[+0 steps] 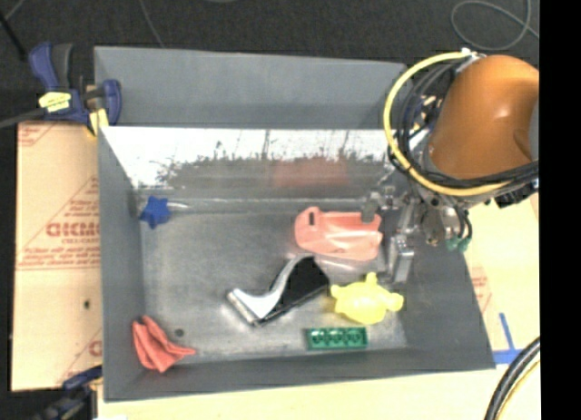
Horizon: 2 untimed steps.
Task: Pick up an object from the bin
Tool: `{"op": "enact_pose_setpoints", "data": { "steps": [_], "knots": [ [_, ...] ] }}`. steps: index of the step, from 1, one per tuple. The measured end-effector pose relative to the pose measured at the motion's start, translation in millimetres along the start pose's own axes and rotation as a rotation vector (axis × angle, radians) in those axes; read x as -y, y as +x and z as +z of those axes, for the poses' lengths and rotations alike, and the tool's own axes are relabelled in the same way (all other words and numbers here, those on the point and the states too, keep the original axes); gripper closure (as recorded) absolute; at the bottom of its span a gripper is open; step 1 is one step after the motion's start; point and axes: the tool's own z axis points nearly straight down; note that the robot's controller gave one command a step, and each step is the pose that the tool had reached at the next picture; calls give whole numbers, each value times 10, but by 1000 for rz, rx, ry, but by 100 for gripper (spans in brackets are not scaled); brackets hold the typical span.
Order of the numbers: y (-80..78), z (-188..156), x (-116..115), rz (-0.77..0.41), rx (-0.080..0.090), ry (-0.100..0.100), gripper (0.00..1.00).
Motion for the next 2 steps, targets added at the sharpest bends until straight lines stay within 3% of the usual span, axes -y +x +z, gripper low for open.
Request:
{"op": "enact_pose_setpoints", "data": {
  "steps": [1, 2],
  "knots": [
    [-12, -45, -3, -2, 8, 1, 0],
    [-53, 289, -383, -26, 13, 3, 0]
  ]
}}
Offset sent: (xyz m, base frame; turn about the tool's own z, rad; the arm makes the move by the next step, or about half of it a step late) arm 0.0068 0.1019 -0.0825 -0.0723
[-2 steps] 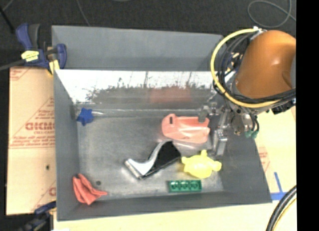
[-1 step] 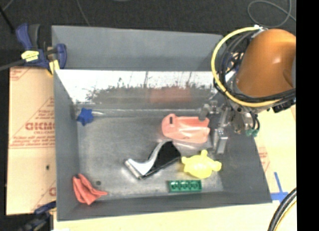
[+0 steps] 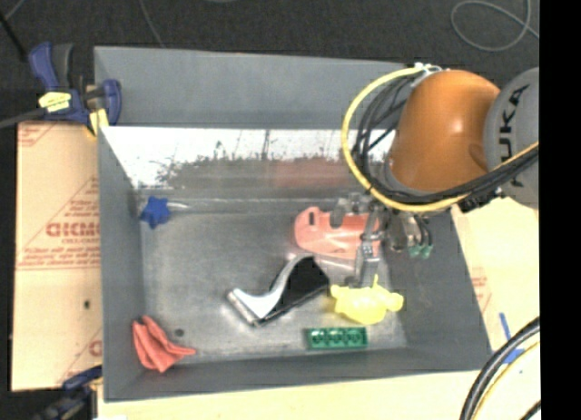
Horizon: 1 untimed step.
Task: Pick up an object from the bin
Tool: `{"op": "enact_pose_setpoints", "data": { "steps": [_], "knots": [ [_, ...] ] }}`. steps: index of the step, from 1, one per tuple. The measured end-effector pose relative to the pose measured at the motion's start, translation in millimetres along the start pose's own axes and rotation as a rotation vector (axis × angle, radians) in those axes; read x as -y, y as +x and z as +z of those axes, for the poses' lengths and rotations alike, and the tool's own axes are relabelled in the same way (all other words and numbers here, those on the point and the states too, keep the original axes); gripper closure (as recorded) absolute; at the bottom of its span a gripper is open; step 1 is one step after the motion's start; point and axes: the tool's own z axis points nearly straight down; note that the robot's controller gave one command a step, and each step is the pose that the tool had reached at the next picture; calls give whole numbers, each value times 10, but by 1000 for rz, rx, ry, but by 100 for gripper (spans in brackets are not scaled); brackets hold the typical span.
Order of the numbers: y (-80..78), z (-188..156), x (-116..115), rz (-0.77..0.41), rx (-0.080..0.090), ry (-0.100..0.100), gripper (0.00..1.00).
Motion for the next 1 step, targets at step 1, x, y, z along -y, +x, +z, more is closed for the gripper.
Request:
{"op": "enact_pose_setpoints", "data": {
  "steps": [1],
  "knots": [
    [-12, 326, -440, -4, -11, -5, 0]
  ]
}}
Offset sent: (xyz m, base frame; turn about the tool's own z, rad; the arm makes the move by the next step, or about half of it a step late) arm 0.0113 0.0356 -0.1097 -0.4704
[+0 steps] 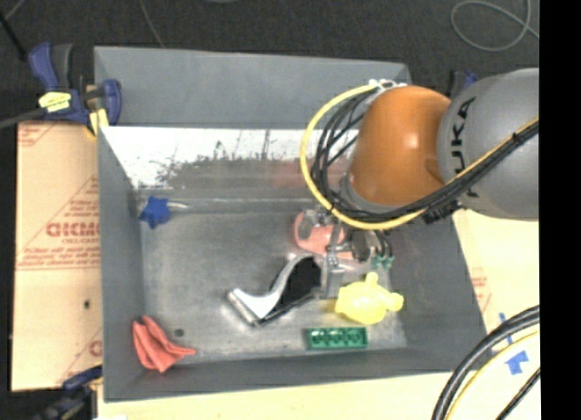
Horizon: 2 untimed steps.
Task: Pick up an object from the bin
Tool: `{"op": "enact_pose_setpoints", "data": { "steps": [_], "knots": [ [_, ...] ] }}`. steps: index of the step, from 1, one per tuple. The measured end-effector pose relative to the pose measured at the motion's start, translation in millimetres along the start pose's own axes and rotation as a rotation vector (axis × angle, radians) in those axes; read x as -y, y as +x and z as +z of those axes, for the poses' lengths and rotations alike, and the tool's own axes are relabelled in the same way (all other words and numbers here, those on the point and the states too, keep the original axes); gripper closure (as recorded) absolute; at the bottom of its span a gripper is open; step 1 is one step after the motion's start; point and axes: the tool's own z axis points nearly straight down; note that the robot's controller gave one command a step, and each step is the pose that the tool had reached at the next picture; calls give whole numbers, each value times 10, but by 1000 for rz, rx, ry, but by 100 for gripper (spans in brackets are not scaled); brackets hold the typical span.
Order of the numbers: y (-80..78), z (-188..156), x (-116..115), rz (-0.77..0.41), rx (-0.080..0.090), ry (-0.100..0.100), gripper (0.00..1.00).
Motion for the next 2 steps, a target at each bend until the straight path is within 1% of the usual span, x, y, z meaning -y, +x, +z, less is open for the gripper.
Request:
{"op": "enact_pose_setpoints", "data": {
  "steps": [1, 2],
  "knots": [
    [-60, 267, 42, -145, 11, 5, 0],
    [-161, 778, 15, -420, 8, 4, 0]
  ]
}}
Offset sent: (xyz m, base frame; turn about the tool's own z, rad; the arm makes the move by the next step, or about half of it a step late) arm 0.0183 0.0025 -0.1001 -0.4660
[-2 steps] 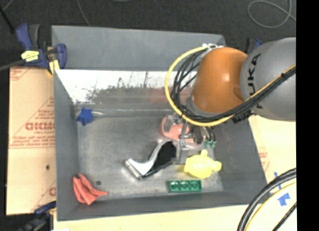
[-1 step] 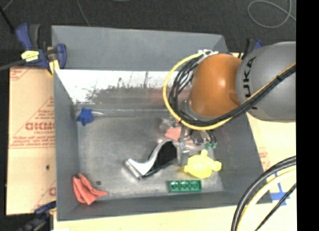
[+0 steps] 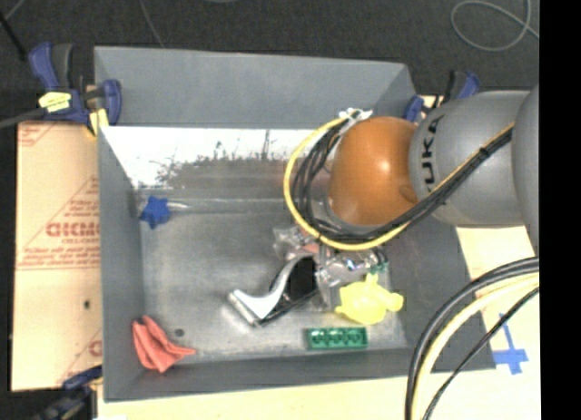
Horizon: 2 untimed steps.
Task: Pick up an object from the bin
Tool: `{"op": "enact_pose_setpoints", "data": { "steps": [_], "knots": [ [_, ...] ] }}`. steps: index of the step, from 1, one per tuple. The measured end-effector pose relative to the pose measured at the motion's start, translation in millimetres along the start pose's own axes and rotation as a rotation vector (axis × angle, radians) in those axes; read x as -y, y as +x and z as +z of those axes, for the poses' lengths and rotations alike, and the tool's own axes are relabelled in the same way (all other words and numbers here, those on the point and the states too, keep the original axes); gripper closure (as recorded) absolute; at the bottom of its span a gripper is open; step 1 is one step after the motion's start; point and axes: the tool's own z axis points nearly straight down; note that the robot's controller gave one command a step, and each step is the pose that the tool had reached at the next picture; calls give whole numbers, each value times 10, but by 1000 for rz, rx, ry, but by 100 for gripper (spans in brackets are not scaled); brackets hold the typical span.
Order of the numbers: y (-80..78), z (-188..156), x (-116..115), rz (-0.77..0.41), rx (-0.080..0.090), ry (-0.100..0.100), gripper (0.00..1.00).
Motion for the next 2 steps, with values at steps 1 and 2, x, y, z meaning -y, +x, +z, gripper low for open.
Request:
{"op": "enact_pose_setpoints", "data": {
  "steps": [1, 2],
  "knots": [
    [-8, 244, -46, -10, 4, 2, 100],
    [-8, 244, -47, -11, 4, 2, 100]
  ]
}}
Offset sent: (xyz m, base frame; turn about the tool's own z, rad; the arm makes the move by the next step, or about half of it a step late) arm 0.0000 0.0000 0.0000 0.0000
